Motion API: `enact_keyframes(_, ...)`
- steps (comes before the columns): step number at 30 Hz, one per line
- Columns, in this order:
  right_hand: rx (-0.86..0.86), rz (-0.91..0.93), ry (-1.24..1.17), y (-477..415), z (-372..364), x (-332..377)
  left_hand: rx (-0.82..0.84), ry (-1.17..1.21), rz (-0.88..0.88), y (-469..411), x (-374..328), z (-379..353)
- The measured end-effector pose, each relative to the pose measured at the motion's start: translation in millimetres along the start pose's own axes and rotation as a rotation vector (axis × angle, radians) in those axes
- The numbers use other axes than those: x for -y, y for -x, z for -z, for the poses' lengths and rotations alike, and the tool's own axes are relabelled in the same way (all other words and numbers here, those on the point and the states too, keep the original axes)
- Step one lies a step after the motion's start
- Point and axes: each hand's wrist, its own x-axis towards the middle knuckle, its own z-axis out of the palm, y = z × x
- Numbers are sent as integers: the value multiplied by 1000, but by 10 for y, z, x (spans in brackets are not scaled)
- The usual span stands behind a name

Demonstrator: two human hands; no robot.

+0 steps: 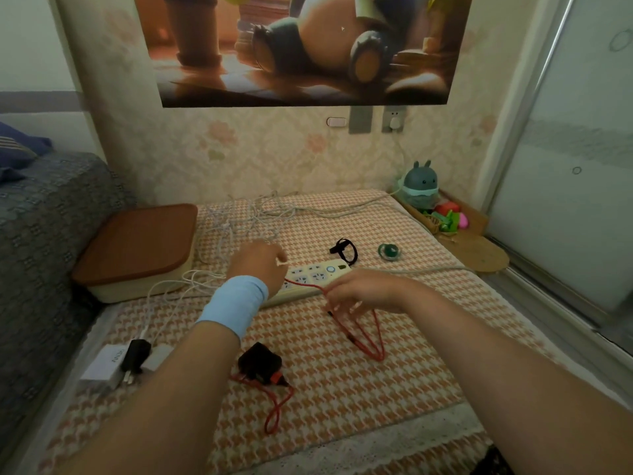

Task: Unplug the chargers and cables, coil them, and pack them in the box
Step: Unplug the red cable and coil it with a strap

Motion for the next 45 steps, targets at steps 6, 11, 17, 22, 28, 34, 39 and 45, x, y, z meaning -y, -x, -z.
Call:
enact_keyframes(6,-646,49,133,-379,456,-410,31,139,-215,-255,-493,-348)
enact_keyframes(11,-787,9,358,-662,789,-711,69,200,-267,-526,-841,-627)
enact_keyframes(17,-683,-176,642,-993,987,-937,122,349,-257,-762,-1110,-1071)
enact_keyframes(22,-719,-135,616,-1112,1055,-1110,140,439,-203,-857,-1113,-1241)
enact_keyframes(28,-717,-70,455,-1050,1061,-930,157,563,-163,-870,-1121,-1219)
enact_keyframes(34,-592,114,183,-877,1044,-793,164,580,-154,-836,-1125,-1191)
enact_keyframes(39,-404,163,-182,-765,1053,-657,20,583,-112,-831,-1073,-1108)
enact_keyframes(45,-480,5,-309,-834,1039,-780,-29,503,93,-925,-920,-1087)
